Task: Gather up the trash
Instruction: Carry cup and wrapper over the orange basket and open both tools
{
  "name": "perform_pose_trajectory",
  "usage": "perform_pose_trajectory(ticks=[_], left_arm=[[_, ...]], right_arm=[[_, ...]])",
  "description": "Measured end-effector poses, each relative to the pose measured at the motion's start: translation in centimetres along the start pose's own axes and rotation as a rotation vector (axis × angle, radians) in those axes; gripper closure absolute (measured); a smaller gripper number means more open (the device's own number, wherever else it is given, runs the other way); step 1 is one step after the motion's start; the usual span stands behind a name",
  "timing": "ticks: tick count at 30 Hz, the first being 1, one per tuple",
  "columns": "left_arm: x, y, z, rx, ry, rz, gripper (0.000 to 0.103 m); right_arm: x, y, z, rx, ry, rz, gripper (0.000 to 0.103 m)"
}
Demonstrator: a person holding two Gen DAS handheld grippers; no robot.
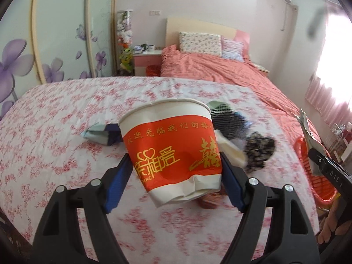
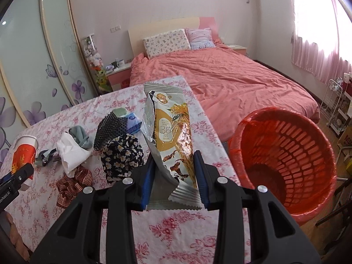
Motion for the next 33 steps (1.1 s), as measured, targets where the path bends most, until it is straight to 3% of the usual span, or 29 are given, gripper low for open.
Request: perform_pose_trajectory(ticks=[9,16,25,33], left_arm=[[1.4,0.3,-8.8,-0.088,-0.140,-0.015,0.028],[0.7,-0.4,-17.5,-0.169,-0.279,0.011,0.028],[-1.5,-3.1,-28.7,-0.299,-0.421,0.056,0.028],[-4.7,-5.1,-35.2,-0.363,-0.487,0.116,0.028]], right_arm=[[3.3,0.4,-3.7,-0.049,-0.033,-0.063,0.067],[4.9,0.6,-9.0,-0.119,-0.092,-0.103,0.067],[4.4,0.0,-15.2,-0.203,-0.153,-0.112,0.067],[3.1,-0.9,-18.9,-0.260,-0.178,-0.098,0.067]])
Point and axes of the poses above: each gripper's, at about its wrist camera, not at the fingertips, and x roughly against the way its jaws point, z to its left, y to its top, the point moved 9 cm from there along -x, roughly the way its jaws point, and after that the axes turned 4 degrees about x, right-handed, at the moved point
